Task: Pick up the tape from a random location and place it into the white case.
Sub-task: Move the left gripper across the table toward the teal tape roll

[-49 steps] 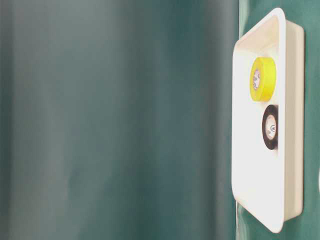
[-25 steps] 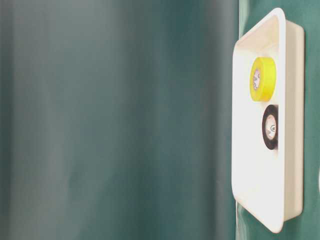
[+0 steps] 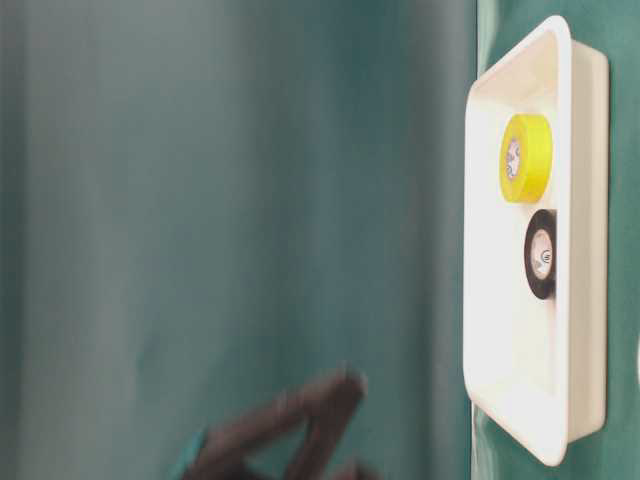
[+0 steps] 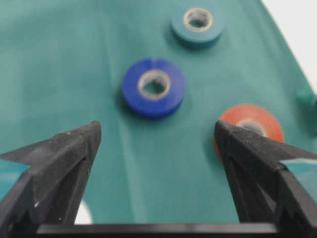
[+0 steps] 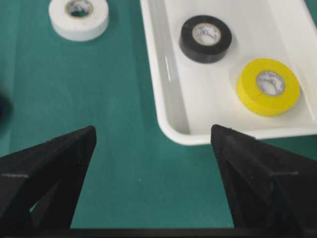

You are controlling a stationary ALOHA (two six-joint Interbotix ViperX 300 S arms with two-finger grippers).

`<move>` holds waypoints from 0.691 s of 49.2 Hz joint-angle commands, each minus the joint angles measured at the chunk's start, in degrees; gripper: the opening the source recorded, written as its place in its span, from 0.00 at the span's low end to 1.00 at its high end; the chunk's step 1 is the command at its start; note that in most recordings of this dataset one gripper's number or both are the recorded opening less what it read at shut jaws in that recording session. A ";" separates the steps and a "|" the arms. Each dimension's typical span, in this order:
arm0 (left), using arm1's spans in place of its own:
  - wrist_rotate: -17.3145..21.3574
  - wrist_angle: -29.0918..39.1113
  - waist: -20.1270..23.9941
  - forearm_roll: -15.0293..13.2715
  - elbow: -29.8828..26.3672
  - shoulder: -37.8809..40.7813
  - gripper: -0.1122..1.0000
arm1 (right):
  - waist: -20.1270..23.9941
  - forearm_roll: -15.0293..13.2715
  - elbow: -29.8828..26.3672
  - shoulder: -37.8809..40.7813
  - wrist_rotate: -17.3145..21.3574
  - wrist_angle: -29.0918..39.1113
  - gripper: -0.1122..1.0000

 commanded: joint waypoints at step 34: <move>0.26 9.40 -1.32 0.00 -34.89 23.29 0.94 | -0.09 -0.26 -1.49 0.62 0.00 0.44 0.90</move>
